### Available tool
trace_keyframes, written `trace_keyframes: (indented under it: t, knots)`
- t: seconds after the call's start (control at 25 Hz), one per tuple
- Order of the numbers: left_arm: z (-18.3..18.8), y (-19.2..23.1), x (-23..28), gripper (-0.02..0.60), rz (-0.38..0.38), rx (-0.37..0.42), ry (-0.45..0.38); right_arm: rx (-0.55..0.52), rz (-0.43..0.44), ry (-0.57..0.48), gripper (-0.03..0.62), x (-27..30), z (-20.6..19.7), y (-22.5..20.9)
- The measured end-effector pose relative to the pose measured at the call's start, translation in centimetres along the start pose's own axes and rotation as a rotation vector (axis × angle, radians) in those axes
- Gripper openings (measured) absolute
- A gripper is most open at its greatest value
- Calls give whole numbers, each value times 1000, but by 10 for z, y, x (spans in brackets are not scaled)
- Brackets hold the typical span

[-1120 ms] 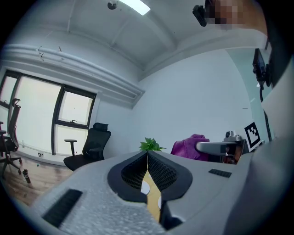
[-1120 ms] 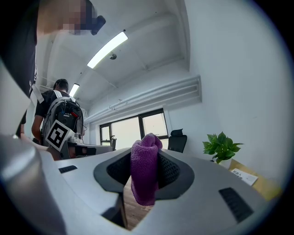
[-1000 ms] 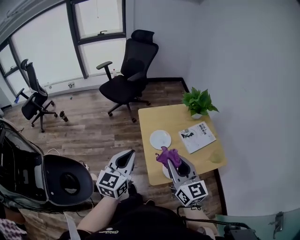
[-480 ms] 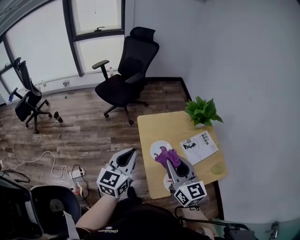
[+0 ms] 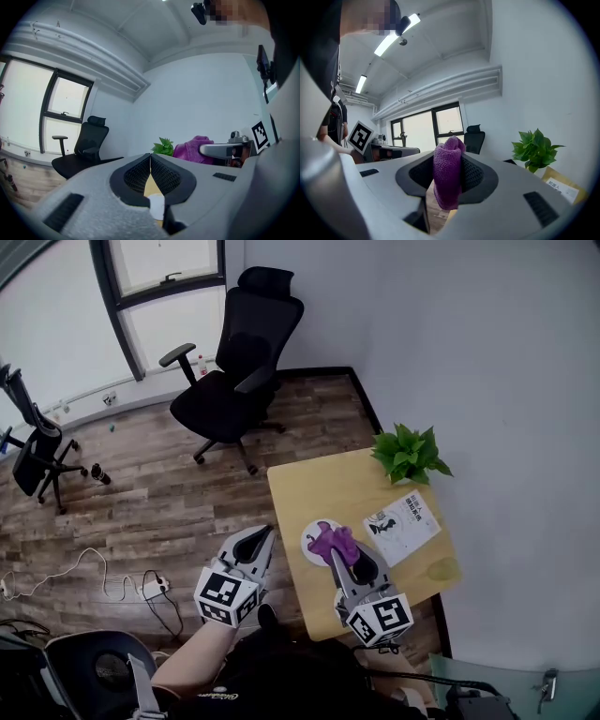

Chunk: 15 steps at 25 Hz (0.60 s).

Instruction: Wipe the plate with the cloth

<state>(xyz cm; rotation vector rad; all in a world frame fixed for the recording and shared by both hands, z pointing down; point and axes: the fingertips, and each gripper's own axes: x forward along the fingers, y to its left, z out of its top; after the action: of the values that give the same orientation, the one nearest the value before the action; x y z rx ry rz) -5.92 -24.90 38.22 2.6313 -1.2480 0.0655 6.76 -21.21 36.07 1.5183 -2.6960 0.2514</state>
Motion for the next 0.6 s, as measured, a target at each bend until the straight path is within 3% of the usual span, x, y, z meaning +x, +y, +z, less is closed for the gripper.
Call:
trace_keyframes:
  t: [0.6]
  knots:
    - [-30,-13,40,8,14,-16,78,34,26,48,121,13,-19,-34]
